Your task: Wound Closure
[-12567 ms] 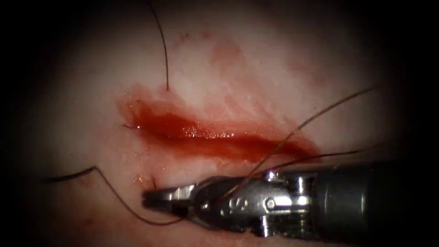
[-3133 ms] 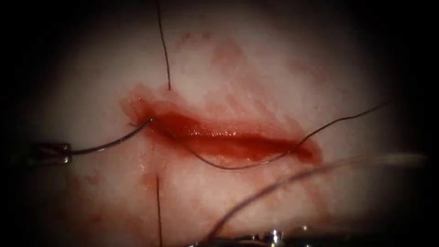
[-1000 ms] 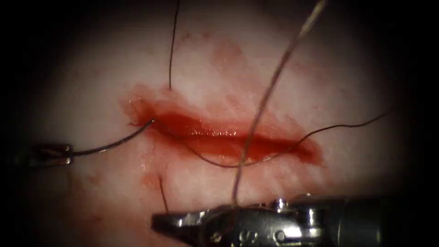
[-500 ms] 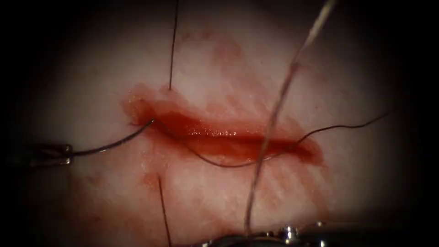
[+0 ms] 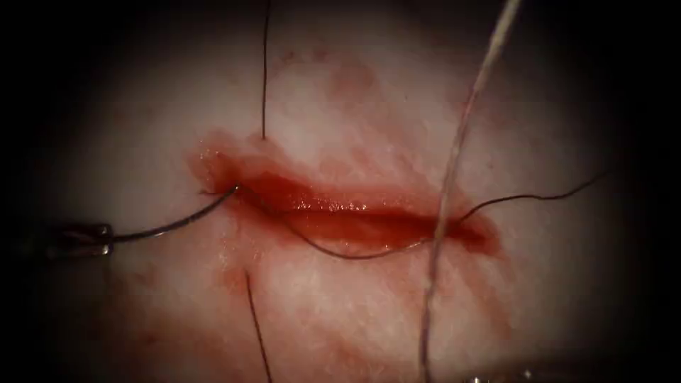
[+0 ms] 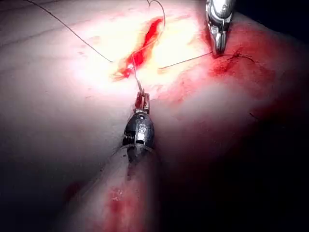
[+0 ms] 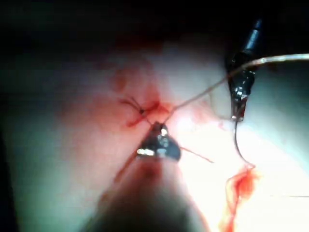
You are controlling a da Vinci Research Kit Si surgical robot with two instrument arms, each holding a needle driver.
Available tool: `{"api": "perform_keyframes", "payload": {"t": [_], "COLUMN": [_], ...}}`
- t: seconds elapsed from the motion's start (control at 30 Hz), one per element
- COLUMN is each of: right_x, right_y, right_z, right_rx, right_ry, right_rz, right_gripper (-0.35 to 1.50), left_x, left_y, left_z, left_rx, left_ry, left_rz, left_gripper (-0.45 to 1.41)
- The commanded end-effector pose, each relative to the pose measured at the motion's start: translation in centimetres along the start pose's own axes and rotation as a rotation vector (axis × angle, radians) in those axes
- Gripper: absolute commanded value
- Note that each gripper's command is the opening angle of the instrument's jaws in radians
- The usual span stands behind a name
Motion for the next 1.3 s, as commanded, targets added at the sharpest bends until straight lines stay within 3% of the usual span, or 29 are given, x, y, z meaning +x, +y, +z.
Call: {"api": "perform_keyframes", "payload": {"t": [0.03,0.07,0.1,0.3,0.63,0.83,0.93,1.03,1.07,1.1,1.13,1.3], "right_x": [-0.03,-0.05,-0.07,-0.26,-0.55,-0.57,-0.58,-0.59,-0.61,-0.61,-0.61,-0.57], "right_y": [0.1,0.14,0.2,0.37,0.66,0.78,0.81,0.8,0.76,0.76,0.74,0.67], "right_z": [0.06,0.03,-0.03,-0.26,0.21,0.52,0.62,0.67,0.65,0.65,0.64,0.59], "right_rx": [-0.042,-0.064,-0.084,-0.171,-0.292,-0.302,-0.301,-0.296,-0.245,-0.245,-0.217,-0.179], "right_ry": [-0.012,-0.02,-0.026,-0.062,-0.106,-0.1,-0.098,-0.096,-0.07,-0.07,-0.06,-0.066], "right_rz": [0.002,0.006,0.013,-0.011,-0.01,-0.008,-0.008,-0.011,-0.015,-0.015,-0.016,-0.022], "right_gripper": [0.74,0.96,1.06,1.07,1.19,1.13,1.02,0.74,-0.15,-0.15,-0.35,-0.35], "left_x": [-0.06,-0.06,-0.06,-0.06,-0.06,-0.06,-0.06,-0.06,-0.06,-0.06,-0.06,-0.07], "left_y": [0.04,0.04,0.04,0.04,0.06,0.06,0.06,0.06,0.06,0.06,0.06,0.07], "left_z": [0.07,0.06,0.06,0.07,0.07,0.08,0.08,0.08,0.08,0.08,0.08,0.08], "left_rx": [-0.002,-0.002,-0.002,-0.001,0.0,0.0,0.0,0.001,0.001,0.001,0.001,0.001], "left_ry": [0.0,0.0,0.0,0.0,-0.001,-0.001,-0.001,-0.001,-0.001,-0.001,-0.001,-0.001], "left_rz": [-0.002,-0.002,-0.002,-0.002,-0.002,-0.002,-0.002,-0.002,-0.001,-0.001,-0.001,-0.001], "left_gripper": [-0.45,-0.45,-0.45,-0.45,-0.45,-0.45,-0.45,-0.45,-0.45,-0.45,-0.45,-0.45]}}
